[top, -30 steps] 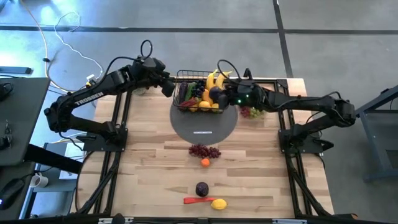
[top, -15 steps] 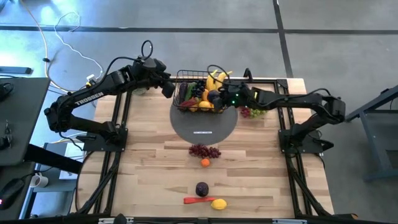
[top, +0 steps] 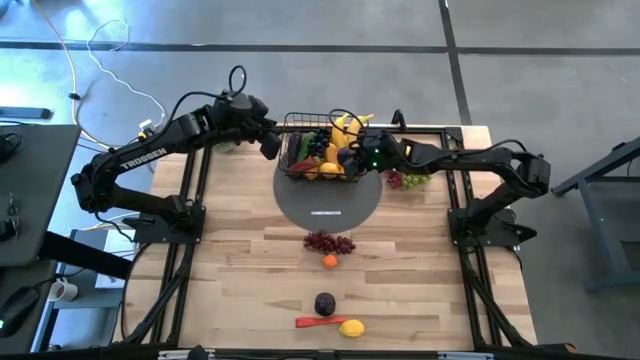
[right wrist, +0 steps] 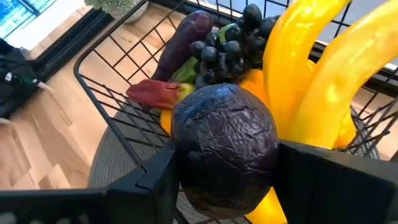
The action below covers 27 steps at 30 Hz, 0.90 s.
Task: Build produce basket
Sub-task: Put the right purple plum into the black wire basket, then put the orange into the black wire basket
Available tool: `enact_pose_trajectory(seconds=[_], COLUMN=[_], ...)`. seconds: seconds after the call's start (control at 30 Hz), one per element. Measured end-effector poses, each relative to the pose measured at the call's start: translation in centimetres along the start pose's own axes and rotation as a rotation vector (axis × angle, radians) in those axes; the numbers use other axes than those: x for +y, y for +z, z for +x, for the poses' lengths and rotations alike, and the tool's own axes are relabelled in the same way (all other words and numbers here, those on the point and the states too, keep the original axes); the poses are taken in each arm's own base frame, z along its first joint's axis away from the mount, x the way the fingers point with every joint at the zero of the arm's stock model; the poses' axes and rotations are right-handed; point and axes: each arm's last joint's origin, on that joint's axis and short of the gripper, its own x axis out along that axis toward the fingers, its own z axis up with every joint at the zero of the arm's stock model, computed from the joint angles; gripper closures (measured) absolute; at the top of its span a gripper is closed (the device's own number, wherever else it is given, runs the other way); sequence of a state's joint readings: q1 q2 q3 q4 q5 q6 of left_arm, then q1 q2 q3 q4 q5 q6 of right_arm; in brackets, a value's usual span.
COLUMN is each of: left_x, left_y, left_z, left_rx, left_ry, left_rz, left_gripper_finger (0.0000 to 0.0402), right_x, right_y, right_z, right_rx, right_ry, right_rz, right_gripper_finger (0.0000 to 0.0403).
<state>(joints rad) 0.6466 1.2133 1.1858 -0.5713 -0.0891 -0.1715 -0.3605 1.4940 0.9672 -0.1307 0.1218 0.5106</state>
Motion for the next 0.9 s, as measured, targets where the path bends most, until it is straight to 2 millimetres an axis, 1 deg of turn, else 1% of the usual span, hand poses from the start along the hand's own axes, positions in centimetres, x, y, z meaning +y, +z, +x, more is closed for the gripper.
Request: enact_pose_trajectory(seconds=[0.1,0.2,0.3,0.37,0.57,0.7,0.9], left_x=[0.0,-0.1,-0.1,-0.2,-0.4,-0.8,-2.1], left_y=[0.0,0.0,0.0,0.0,-0.1,-0.1,-0.4], left_z=[0.0,0.0,0.0,0.0,0.0,-0.1,-0.2], left_rx=[0.001,0.004,0.008,0.01,0.012,0.015,0.022], left_ry=[-0.008,-0.025,-0.046,-0.056,-0.067,-0.081,-0.122], left_rz=[0.0,0.0,-0.001,0.0,-0.005,-0.011,0.006], left_gripper_finger=[0.0254,0.0249,0.0236,0.0224,0.0179,0.0154,0.0143], right_x=[-0.1,-0.2,-0.2,-0.2,-0.3,-0.2,0.0], right_y=[0.1,0.1,0.1,0.1,0.2,0.5,1.2], right_z=[0.0,0.0,0.0,0.0,0.0,-0.7,-2.5], right_rx=[0.001,0.006,0.007,0.007,0.006,-0.01,-0.065], right_ry=[-0.001,0.009,0.01,0.009,0.01,0.019,0.028], right_rz=[-0.015,-0.028,-0.035,-0.034,-0.033,-0.02,0.047], right_gripper_finger=[0.0203,0.0174,0.0148,0.0139,0.0136,0.0136,0.0135])
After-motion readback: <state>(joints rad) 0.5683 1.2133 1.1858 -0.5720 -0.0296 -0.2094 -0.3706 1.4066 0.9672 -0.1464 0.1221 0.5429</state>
